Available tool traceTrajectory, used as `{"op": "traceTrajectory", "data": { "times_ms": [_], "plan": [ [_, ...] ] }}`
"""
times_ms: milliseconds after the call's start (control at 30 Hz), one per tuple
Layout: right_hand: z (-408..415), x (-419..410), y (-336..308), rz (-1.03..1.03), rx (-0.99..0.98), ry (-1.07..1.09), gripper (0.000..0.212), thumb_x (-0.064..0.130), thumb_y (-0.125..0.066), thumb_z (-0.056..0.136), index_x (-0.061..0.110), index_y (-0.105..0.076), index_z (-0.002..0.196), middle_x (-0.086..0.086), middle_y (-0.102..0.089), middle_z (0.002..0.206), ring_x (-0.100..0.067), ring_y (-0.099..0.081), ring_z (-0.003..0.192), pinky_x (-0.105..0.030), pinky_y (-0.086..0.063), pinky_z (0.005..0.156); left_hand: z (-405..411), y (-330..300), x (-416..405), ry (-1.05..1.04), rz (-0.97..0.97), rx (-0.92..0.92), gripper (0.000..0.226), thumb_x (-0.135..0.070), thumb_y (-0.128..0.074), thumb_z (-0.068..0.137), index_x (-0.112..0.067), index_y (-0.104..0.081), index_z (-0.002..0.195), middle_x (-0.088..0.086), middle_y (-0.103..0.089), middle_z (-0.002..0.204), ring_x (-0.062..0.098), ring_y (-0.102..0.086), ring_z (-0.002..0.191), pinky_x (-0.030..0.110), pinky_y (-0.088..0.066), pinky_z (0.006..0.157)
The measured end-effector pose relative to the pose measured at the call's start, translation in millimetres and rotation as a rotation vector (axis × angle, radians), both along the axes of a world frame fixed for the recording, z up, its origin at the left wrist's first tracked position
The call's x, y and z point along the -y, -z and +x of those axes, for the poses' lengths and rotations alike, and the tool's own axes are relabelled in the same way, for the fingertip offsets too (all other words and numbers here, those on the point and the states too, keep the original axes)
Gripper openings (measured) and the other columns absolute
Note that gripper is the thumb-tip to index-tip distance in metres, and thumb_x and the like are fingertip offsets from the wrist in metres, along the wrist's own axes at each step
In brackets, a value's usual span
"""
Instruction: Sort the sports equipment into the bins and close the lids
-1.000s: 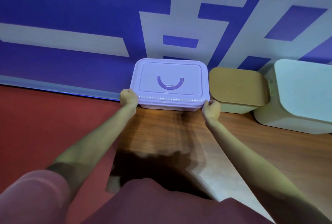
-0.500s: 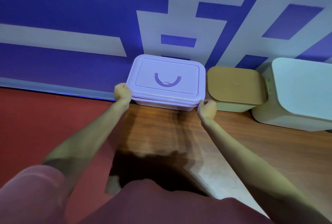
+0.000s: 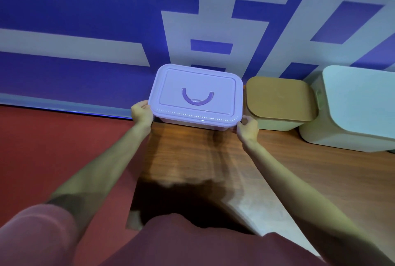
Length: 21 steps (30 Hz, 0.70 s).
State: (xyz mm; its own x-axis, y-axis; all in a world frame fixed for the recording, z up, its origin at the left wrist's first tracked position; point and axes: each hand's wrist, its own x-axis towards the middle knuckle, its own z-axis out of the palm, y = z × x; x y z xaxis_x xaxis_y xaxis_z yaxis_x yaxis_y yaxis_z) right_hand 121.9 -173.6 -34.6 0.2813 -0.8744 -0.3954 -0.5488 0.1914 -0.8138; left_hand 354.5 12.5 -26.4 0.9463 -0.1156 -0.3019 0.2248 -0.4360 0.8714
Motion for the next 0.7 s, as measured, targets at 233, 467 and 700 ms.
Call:
{"op": "traceTrajectory", "data": {
  "times_ms": [233, 467, 700],
  "plan": [
    [-3.5, -12.2, -20.9, -0.35, -0.271, -0.316, 0.053, 0.003, -0.042, 0.087, 0.016, -0.04, 0.139, -0.016, -0.045, 0.122, -0.034, -0.049, 0.105, -0.036, -0.044, 0.084, -5.8, -0.8, -4.8, 0.107, 0.14, 0.187, 0.038, 0.0, -0.04, 0.09, -0.01, -0.065, 0.116, 0.009, -0.065, 0.095, 0.027, -0.057, 0.089, 0.033, -0.045, 0.077],
    [-2.2, -3.1, -24.4, -0.532, -0.473, -0.543, 0.045, 0.014, -0.045, 0.091, 0.013, -0.041, 0.136, -0.017, -0.045, 0.109, -0.039, -0.052, 0.091, -0.039, -0.049, 0.073, 4.7, -5.7, -17.4, 0.362, 0.392, 0.3, 0.04, -0.003, -0.042, 0.097, -0.009, -0.052, 0.135, 0.017, -0.066, 0.116, 0.037, -0.059, 0.104, 0.038, -0.047, 0.082],
    [-7.6, 10.1, -37.3, -0.394, -0.476, -0.719, 0.051, 0.015, -0.047, 0.09, 0.009, -0.035, 0.14, -0.024, -0.055, 0.115, -0.043, -0.045, 0.113, -0.041, -0.043, 0.089, -4.2, -39.2, 0.0, 0.561, 0.801, 0.359, 0.029, 0.0, -0.041, 0.088, 0.005, -0.055, 0.113, 0.026, -0.049, 0.118, 0.042, -0.047, 0.108, 0.045, -0.042, 0.087]
  ]
}}
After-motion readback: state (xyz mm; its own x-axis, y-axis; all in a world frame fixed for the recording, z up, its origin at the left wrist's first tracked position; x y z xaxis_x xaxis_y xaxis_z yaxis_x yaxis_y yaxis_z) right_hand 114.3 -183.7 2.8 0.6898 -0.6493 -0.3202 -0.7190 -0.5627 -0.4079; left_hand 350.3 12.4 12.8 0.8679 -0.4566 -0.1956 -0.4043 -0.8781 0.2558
